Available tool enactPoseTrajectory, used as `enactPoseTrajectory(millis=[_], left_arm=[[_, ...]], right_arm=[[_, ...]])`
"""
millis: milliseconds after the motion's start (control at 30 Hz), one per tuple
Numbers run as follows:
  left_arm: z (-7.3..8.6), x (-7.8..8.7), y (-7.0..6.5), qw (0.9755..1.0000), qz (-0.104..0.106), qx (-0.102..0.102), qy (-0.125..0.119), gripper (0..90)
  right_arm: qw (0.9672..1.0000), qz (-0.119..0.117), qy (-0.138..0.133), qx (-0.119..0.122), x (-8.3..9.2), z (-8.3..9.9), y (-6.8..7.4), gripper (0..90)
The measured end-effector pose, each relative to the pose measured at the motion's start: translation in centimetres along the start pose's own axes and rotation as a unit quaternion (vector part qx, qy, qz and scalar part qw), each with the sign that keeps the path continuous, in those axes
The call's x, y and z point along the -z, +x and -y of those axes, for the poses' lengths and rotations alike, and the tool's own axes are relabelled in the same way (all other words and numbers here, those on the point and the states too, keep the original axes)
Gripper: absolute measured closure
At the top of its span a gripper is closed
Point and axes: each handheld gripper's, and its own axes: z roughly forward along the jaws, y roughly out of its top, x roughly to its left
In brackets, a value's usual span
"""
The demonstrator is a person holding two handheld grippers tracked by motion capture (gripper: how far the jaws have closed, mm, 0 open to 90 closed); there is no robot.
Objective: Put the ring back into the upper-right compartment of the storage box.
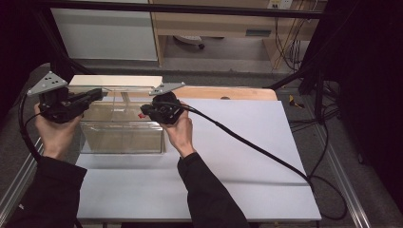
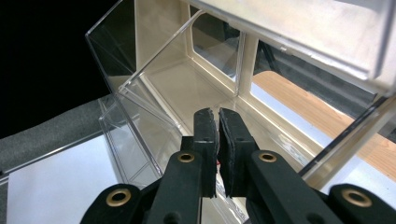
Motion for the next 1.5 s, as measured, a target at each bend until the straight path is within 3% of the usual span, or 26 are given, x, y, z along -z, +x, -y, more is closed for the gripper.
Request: enactPoseTrajectory(millis=[233, 400, 533, 600, 767, 1000, 1133, 1500], left_arm=[[0.0, 0.0, 0.0, 1.0000, 0.000, 0.000, 0.000, 90.0], [0.0, 0.0, 0.0, 1.0000, 0.001, 0.001, -0.001, 90.0], [0.0, 0.0, -0.1, 1.0000, 0.001, 0.001, -0.002, 90.0], [0.1, 0.0, -0.1, 1.0000, 0.000, 0.001, -0.002, 90.0], [0.0, 0.0, -0.1, 1.0000, 0.000, 0.000, -0.002, 90.0], [0.0, 0.0, -0.2, 1.0000, -0.001, 0.000, -0.001, 90.0], [0.0, -0.1, -0.2, 1.0000, -0.001, 0.000, -0.001, 90.0], [0.1, 0.0, -0.2, 1.0000, -0.004, 0.000, 0.001, 90.0]], right_arm=[[1.0000, -0.007, 0.003, 0.003, -0.1, 0.1, 0.2, 79.1], [0.9998, -0.009, -0.008, 0.014, 1.3, -0.4, 0.6, 72.1], [0.9996, -0.012, -0.007, 0.026, 3.0, -0.7, 1.5, 58.8], [0.9995, -0.013, -0.008, 0.027, 3.4, -0.7, 1.6, 56.2], [0.9996, -0.011, -0.001, 0.026, 4.9, -0.2, 2.0, 37.9], [0.9995, 0.004, 0.010, 0.028, 7.0, 1.6, 1.8, 18.7], [0.9995, 0.012, 0.023, 0.016, 8.5, 3.2, 0.8, 10.4], [0.9988, 0.025, 0.031, -0.031, 11.6, 7.5, -1.8, 4.1]])
